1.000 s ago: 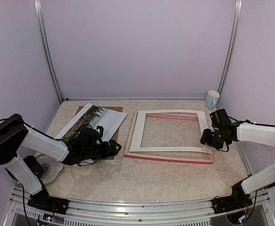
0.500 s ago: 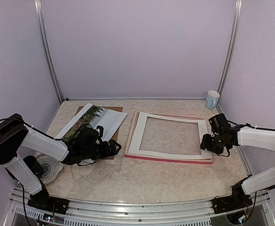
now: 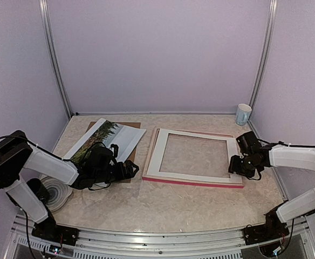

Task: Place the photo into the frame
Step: Place the mat board on the glass panel.

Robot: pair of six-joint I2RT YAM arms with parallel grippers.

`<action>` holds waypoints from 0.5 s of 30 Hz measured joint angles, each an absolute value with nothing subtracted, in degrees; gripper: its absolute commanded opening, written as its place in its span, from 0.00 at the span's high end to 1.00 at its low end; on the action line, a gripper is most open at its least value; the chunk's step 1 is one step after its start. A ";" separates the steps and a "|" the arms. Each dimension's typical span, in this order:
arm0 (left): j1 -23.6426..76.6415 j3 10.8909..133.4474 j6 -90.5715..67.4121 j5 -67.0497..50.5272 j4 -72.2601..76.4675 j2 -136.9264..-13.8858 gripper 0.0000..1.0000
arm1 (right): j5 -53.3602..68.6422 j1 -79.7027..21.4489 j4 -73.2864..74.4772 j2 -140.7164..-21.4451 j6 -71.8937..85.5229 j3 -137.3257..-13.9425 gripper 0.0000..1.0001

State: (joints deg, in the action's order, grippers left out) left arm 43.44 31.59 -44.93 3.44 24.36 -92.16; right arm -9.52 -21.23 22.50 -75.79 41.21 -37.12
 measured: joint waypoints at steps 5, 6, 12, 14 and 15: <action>43.44 31.18 -44.95 3.44 25.10 -92.16 0.01 | -10.39 -21.28 22.63 -76.62 39.55 -38.50 0.38; 43.44 31.14 -44.95 3.42 25.21 -92.16 0.01 | -10.63 -21.28 22.76 -76.62 39.18 -38.87 0.38; 43.44 30.98 -44.97 3.42 25.52 -92.16 0.01 | -12.51 -21.28 23.09 -76.62 36.58 -42.06 0.38; 43.44 30.92 -44.97 3.42 25.67 -92.16 0.01 | -12.75 -21.28 23.14 -76.64 35.81 -42.41 0.37; 43.44 30.89 -44.99 3.42 25.69 -92.16 0.01 | -12.78 -21.28 23.18 -76.73 35.55 -42.50 0.36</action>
